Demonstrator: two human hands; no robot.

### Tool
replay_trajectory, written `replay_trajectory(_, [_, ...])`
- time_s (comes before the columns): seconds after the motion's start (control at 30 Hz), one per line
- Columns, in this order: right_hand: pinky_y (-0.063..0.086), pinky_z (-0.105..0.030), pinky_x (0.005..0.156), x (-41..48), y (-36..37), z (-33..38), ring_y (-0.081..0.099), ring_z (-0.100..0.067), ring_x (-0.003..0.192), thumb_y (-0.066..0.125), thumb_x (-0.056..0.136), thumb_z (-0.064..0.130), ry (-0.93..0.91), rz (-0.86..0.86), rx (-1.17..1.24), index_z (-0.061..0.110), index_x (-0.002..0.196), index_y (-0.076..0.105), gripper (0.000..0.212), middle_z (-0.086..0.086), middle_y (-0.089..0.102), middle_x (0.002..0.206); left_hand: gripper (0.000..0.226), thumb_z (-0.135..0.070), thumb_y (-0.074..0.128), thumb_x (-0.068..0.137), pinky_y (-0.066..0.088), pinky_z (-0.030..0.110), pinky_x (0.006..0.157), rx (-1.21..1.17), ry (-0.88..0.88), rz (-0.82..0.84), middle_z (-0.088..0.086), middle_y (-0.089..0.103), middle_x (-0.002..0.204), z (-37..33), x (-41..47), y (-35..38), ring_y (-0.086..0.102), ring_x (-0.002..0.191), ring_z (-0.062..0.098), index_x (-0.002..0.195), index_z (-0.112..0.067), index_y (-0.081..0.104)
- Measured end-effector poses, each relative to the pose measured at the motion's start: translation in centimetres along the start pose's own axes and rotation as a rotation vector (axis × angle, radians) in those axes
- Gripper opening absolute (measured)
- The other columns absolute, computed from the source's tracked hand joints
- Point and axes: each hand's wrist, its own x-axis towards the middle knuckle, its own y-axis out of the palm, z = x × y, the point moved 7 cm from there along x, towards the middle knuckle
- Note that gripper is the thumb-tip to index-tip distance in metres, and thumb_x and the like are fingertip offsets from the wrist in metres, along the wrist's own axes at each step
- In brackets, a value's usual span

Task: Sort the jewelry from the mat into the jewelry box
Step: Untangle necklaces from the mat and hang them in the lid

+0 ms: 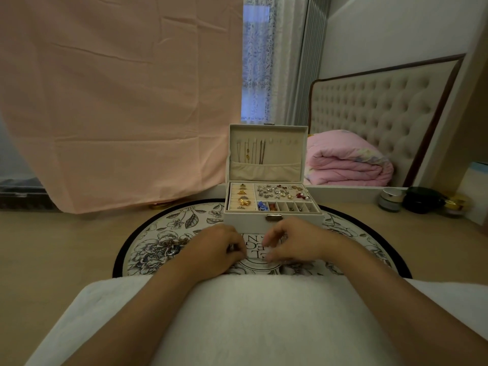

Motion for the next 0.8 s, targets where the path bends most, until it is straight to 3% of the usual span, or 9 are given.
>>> replay_trajectory(0.1, [0.055,-0.028,0.081,0.3,0.6,0.2,0.064,-0.005,0.090,0.085,0.072,0.048,0.003,-0.013,-0.203,0.033,0.099,0.073,0.033,0.014,0.067,0.096,0.007,-0.032,0.060,0.095,0.044,0.021,0.080,-0.040,-0.002,-0.017,-0.018,0.061,0.094,-0.2,0.0,0.0,0.052,0.088,-0.001,0.094,-0.032,0.067])
replay_trajectory(0.27, [0.056,-0.032,0.085,0.2,0.4,0.9,0.065,-0.004,0.088,0.071,0.090,0.033,-0.059,-0.054,-0.295,0.028,0.096,0.076,0.009,0.013,0.073,0.094,0.006,-0.027,0.056,0.099,0.047,0.016,0.067,-0.256,-0.081,-0.026,-0.012,0.067,0.078,-0.2,-0.1,-0.1,0.061,0.074,-0.001,0.095,-0.031,0.058])
replay_trajectory(0.37, [0.052,-0.030,0.073,0.1,-0.1,0.6,0.065,-0.008,0.074,0.062,0.097,0.025,-0.065,-0.113,0.055,0.022,0.091,0.069,0.009,0.002,0.075,0.082,0.012,-0.036,0.065,0.092,0.042,0.014,0.059,-0.275,-0.105,-0.016,-0.011,0.063,0.072,0.0,-0.2,0.0,0.056,0.065,0.000,0.100,-0.036,0.056])
replay_trajectory(0.43, [0.047,-0.032,0.063,0.2,-1.0,0.0,0.057,-0.014,0.061,0.055,0.101,0.021,-0.061,-0.187,0.274,0.020,0.088,0.060,0.014,0.000,0.066,0.068,0.017,-0.037,0.068,0.090,0.043,0.016,0.062,-0.295,-0.140,-0.025,-0.013,0.062,0.073,0.3,-0.1,0.0,0.055,0.065,-0.001,0.104,-0.038,0.058])
replay_trajectory(0.53, [0.039,-0.030,0.055,0.2,-2.2,-0.9,0.043,-0.014,0.055,0.052,0.102,0.020,-0.035,-0.295,0.351,0.019,0.083,0.055,0.019,0.004,0.050,0.063,0.009,-0.032,0.063,0.094,0.047,0.019,0.068,-0.270,-0.168,-0.073,-0.015,0.065,0.081,0.6,0.3,-0.7,0.057,0.070,-0.001,0.102,-0.035,0.066])
replay_trajectory(0.6, [0.039,-0.030,0.059,0.1,-2.8,-1.4,0.047,-0.014,0.062,0.051,0.100,0.021,-0.009,-0.334,0.211,0.021,0.079,0.054,0.021,0.005,0.053,0.069,0.007,-0.030,0.061,0.096,0.047,0.017,0.070,-0.248,-0.195,-0.084,-0.016,0.065,0.088,1.1,0.5,-1.1,0.059,0.074,-0.001,0.096,-0.031,0.069])
replay_trajectory(0.7, [0.047,-0.033,0.072,0.0,-2.8,-2.6,0.056,-0.019,0.082,0.045,0.095,0.022,0.102,-0.247,-0.145,0.022,0.075,0.054,0.022,0.003,0.058,0.083,0.009,-0.030,0.061,0.096,0.049,0.018,0.075,-0.216,-0.218,-0.014,-0.015,0.066,0.090,2.0,0.4,-1.0,0.061,0.079,0.000,0.092,-0.029,0.069])
replay_trajectory(0.8, [0.048,-0.030,0.074,-0.5,-2.8,-2.8,0.057,-0.022,0.085,0.049,0.091,0.032,0.230,-0.172,-0.484,0.021,0.076,0.054,0.020,0.003,0.054,0.080,0.011,-0.032,0.057,0.098,0.050,0.023,0.078,-0.156,-0.208,0.064,-0.015,0.065,0.088,2.2,0.3,-0.6,0.060,0.082,0.001,0.089,-0.033,0.064])
